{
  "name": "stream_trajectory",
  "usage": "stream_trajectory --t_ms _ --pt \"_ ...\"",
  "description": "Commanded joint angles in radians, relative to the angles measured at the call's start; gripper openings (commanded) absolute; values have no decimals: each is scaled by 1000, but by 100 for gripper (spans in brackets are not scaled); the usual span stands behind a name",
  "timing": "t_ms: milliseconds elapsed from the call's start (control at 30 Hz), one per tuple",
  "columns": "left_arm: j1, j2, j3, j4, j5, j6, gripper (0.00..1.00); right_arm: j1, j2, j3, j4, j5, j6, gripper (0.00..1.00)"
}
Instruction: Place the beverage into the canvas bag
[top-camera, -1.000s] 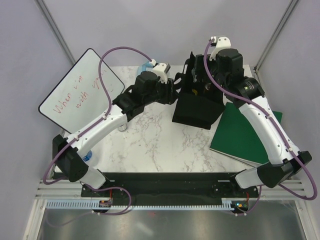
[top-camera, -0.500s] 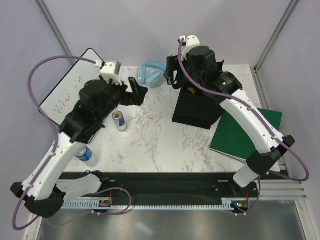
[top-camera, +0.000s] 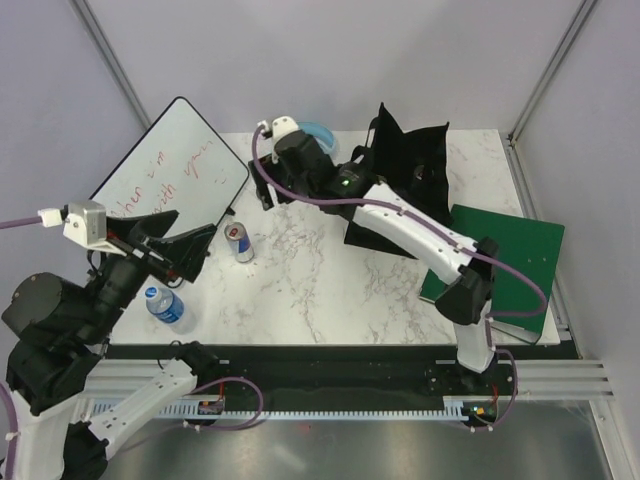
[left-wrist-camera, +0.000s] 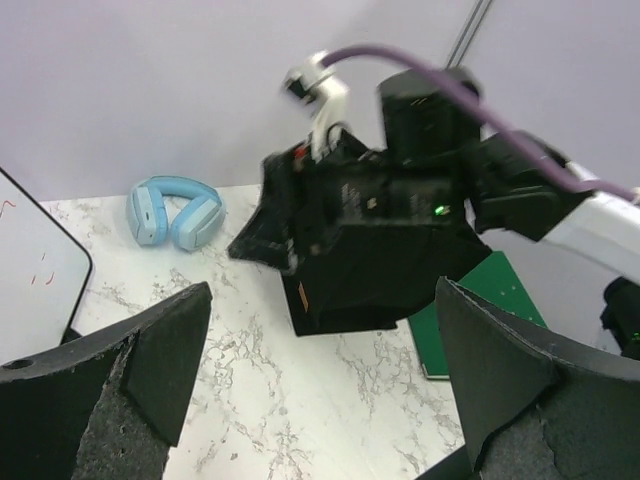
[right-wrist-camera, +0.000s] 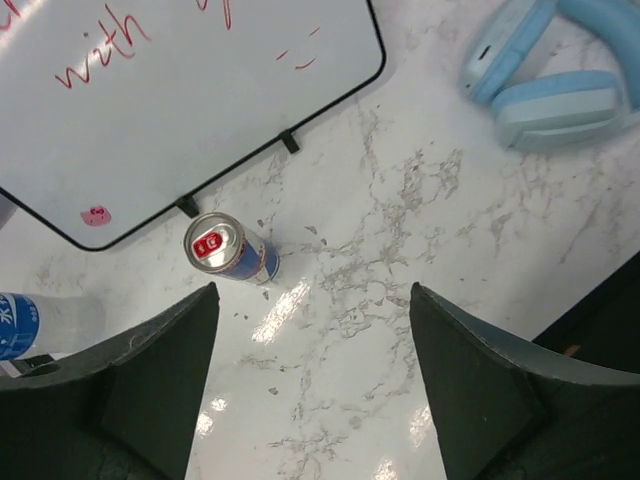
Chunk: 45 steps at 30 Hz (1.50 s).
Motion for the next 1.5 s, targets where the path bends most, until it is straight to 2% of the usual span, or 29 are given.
stream_trajectory --t_ms 0,167,467,1000,1333,1433,1467 --pt "0 -37 -11 -60 28 10 100 44 99 39 47 25 14 84" --pt "0 -88 -11 -74 25 8 100 97 226 92 90 -15 -21 86" --pt "0 -100 -26 -99 16 11 100 149 344 113 182 -4 -88 87" --pt "0 -108 -26 -99 12 11 100 163 463 130 271 35 -142 87" --pt "0 -108 -31 -99 14 4 100 161 489 132 272 8 -133 82" --pt "0 -111 -29 -99 11 4 100 163 492 128 272 6 -127 79" --pt "0 -111 -28 -99 9 4 100 161 490 121 274 12 -125 75"
